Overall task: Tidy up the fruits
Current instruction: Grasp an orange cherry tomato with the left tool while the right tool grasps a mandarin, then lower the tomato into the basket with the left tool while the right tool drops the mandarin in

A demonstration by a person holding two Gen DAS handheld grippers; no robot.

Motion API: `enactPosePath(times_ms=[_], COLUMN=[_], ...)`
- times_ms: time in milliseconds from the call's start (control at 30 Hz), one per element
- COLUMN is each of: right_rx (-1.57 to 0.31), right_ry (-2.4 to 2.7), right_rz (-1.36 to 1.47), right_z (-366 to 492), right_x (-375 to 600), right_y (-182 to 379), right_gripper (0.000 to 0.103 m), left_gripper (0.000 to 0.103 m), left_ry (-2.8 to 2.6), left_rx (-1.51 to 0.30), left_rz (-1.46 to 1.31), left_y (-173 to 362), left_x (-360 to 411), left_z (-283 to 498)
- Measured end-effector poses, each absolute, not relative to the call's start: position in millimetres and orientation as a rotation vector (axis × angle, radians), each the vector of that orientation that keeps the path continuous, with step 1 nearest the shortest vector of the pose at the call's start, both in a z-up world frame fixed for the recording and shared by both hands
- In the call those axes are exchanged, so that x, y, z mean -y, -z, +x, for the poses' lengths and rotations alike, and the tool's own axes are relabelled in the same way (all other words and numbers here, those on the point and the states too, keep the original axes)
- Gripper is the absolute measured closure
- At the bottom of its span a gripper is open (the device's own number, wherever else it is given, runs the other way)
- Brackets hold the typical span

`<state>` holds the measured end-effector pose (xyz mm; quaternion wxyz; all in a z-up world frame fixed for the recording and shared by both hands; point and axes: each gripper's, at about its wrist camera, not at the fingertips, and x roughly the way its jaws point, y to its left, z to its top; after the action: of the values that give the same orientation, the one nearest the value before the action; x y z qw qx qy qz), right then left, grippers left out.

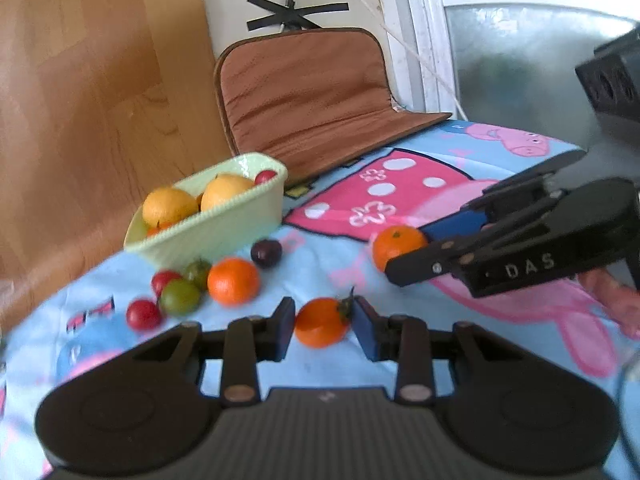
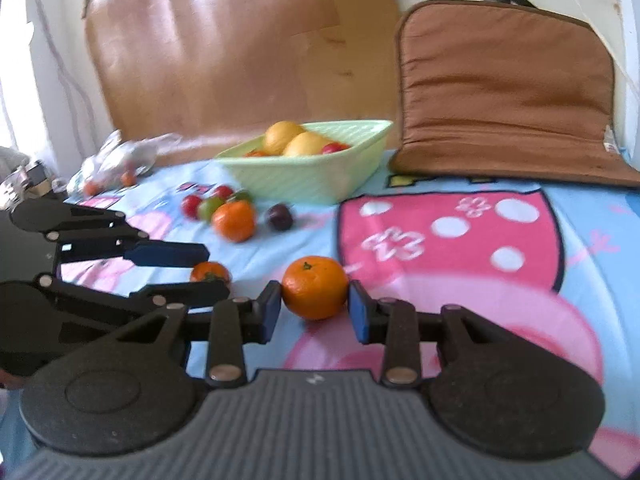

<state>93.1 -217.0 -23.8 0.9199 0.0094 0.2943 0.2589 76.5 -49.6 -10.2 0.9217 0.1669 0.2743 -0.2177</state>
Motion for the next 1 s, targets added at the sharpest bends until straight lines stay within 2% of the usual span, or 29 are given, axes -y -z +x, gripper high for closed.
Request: enactPosePath(times_ms=[333, 633, 1000], right_rx=[-0.595, -0.597, -0.554], right_ry=[-0.58, -0.558, -0.524], right_rz=[-0.053, -0.075, -0.142], right_z=[42, 39, 38], right_x=[181, 171, 164], right_y=[22, 27, 21], right_gripper=[0.064, 0.063, 0.064], left_gripper=[0.073, 0.068, 0.071], left_ry=[0.379, 0.329, 0.341], left_rx=[-0.602, -0.623, -0.654], left_rz=[0.199, 0.127, 0.049], left_y=[5, 9, 11], left_x=[1, -10, -20], left_z=[35, 49, 60])
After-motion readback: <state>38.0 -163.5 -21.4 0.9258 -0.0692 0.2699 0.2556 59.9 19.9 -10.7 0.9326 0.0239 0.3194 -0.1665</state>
